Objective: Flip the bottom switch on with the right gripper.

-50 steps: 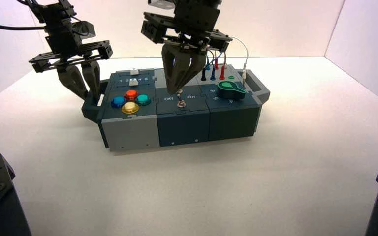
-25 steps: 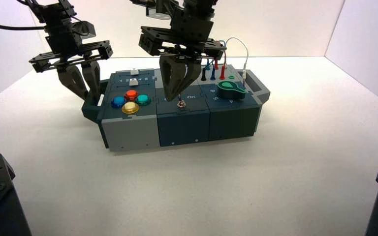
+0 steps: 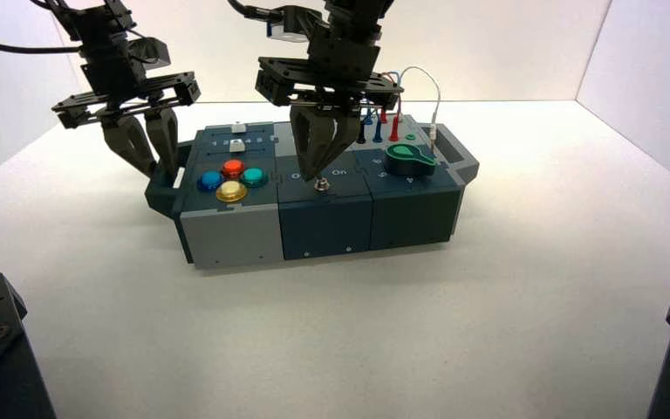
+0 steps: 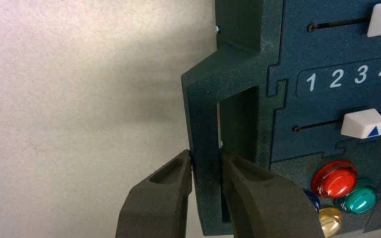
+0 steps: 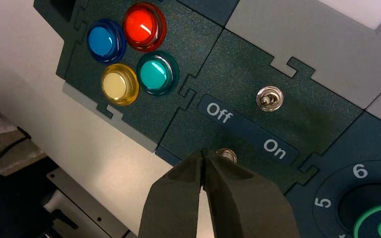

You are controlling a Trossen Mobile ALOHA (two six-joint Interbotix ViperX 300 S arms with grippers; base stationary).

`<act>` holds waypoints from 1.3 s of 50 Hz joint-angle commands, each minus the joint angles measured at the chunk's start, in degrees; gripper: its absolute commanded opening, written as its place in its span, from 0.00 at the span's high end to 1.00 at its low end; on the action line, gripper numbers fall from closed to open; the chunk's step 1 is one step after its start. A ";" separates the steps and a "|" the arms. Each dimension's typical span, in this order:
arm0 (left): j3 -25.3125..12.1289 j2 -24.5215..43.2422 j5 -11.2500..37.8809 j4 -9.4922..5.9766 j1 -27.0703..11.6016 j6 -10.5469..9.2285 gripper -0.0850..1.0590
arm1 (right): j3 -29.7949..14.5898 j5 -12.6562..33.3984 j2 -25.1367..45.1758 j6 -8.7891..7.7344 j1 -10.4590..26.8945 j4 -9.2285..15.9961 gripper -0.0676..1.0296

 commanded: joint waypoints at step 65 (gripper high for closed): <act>-1.58 0.53 -1.05 -1.05 -0.97 1.67 0.95 | 0.79 0.18 -1.67 0.00 -7.47 -3.96 0.96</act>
